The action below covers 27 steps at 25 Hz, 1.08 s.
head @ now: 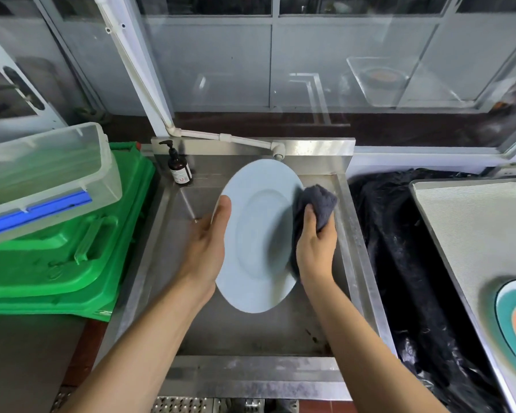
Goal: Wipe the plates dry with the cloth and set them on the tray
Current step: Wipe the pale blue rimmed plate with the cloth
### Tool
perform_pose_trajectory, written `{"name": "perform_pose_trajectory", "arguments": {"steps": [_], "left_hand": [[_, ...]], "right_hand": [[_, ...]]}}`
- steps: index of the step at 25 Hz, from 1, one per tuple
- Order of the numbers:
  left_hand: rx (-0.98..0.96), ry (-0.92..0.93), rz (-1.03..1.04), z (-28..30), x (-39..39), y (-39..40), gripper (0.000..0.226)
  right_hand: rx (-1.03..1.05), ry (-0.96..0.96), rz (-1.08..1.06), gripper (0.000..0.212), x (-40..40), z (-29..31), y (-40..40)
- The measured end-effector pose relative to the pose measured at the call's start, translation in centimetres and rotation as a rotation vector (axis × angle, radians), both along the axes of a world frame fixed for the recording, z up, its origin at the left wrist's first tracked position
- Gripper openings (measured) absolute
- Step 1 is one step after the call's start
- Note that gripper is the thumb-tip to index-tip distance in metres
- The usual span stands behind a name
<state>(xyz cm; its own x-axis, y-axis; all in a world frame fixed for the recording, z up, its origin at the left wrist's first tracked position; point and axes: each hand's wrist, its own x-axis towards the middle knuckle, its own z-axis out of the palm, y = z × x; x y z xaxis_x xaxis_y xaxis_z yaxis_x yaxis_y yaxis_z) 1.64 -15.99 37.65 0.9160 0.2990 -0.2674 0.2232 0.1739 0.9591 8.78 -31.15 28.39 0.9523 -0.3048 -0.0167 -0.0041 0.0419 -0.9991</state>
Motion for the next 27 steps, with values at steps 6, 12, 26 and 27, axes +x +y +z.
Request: {"name": "perform_pose_trajectory", "arguments": {"steps": [6, 12, 26, 27], "left_hand": [[0.058, -0.037, 0.018, -0.4, 0.4, -0.3, 0.030], [0.155, -0.036, -0.009, -0.3, 0.5, 0.2, 0.029], [-0.048, 0.038, 0.202, -0.1, 2.2, 2.1, 0.041], [-0.024, 0.040, 0.203, 0.0, 2.2, 2.2, 0.040]], "right_hand": [[-0.120, -0.360, 0.359, 0.033, -1.5, 4.5, 4.6], [0.026, -0.257, 0.255, 0.034, -0.2, 6.5, 4.8], [-0.036, -0.290, 0.600, 0.036, -9.8, 0.8, 5.0], [-0.073, -0.291, 0.587, 0.039, -10.2, -0.5, 4.5]]}}
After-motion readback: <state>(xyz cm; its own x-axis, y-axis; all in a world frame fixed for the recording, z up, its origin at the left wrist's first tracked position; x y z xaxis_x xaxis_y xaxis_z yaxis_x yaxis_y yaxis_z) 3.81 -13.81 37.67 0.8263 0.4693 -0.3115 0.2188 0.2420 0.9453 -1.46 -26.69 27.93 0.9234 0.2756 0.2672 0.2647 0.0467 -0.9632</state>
